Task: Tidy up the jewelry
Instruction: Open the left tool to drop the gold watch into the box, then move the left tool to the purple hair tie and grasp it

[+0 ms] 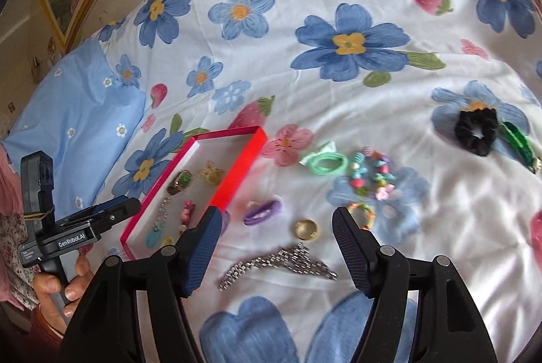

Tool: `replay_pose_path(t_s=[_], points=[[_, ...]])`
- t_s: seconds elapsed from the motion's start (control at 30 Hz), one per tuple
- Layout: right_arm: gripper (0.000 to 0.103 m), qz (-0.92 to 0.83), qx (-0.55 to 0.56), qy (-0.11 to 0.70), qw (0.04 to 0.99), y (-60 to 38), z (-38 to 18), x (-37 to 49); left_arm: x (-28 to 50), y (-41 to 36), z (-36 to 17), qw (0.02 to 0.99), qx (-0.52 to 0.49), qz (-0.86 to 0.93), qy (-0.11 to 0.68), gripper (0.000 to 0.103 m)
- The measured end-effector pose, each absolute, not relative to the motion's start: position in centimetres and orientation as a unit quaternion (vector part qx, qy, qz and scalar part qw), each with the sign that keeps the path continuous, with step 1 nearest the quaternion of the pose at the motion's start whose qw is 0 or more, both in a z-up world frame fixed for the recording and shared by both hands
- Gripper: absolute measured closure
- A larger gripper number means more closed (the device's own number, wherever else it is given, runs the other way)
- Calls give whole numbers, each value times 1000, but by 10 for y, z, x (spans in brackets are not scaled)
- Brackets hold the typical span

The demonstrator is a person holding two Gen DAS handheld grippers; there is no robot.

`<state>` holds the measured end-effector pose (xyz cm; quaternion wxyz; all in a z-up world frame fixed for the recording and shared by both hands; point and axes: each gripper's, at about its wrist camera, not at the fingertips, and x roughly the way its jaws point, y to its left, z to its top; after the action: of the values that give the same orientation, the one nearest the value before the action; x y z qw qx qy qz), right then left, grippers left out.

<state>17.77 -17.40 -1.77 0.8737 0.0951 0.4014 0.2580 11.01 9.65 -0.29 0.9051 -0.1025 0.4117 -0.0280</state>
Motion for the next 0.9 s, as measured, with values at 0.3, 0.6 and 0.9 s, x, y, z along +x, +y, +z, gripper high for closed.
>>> replay_pose_path(t_s=[0.3,0.6,0.9], points=[[33,225,104,403,881,-212,-26,159,113,68,-3,901,-78,-57,422,31],[33,212,109,403,883,-226,-29,159,127,41,-9,896,-48,-74,435,31],[33,206,99,414,881,-226,-40,172,152,20,-17,889,-22,-98,447,31]])
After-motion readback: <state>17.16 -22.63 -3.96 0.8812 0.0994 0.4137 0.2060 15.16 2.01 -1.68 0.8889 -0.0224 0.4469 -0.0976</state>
